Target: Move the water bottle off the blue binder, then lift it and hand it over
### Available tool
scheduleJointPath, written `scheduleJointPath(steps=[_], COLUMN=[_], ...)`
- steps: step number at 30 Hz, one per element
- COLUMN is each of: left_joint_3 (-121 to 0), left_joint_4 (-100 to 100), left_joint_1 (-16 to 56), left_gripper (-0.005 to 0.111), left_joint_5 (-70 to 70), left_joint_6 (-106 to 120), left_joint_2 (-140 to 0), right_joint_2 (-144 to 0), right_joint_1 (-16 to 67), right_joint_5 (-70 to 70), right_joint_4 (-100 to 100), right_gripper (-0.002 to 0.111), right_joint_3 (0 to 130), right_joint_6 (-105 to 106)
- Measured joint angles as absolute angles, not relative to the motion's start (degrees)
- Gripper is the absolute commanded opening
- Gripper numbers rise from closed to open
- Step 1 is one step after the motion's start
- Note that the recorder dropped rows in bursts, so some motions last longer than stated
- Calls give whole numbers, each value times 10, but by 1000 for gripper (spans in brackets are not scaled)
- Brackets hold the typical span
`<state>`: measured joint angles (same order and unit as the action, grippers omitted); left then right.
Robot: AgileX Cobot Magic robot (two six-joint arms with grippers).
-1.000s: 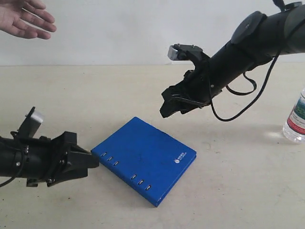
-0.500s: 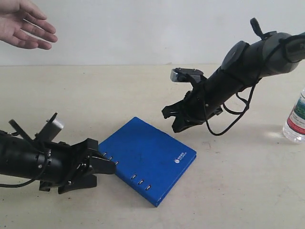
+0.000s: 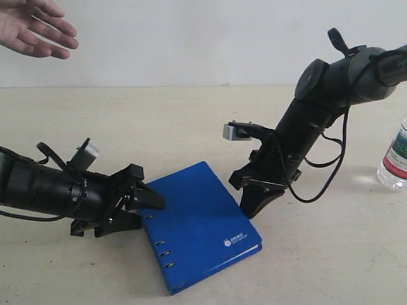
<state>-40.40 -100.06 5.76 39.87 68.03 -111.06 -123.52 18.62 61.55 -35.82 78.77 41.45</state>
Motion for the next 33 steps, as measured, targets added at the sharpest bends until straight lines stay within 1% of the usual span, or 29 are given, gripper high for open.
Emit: scheduleJointPath(steps=[4,12,15,17,19,22,26,33], left_joint_3=[-427,-448,-448,-449,-452,-454,-455,-462], left_joint_4=[-1001,-999,-999,-1012,-1019,-1023,-1023,-1021], left_joint_1=[58,58,52,46,46,51,81,91], left_gripper=[61,60,57,57,57,58,58,58], left_joint_5=[401,443,511,586,617,610,571,572], left_joint_6=[680,693,748,809,827,831,821,842], left_joint_2=[-1123,-1137,-1138,-1137,-1135,-1152,-1199,-1203], right_joint_2=[-1235,-1235,-1235,-1235,-1236,-1237,-1237,-1237], right_joint_1=[192,204,204,200,199,199,197,195], right_joint_5=[686,673,668,670,667,663,680,687], right_joint_4=[-365,-364,-326,-290,-276,-272,-253,-240], right_gripper=[0,0,0,0,0,0,0,0], right_joint_3=[788,788,788,788,787,785,784,783], right_joint_6=[455,442,418,413,411,411,409,405])
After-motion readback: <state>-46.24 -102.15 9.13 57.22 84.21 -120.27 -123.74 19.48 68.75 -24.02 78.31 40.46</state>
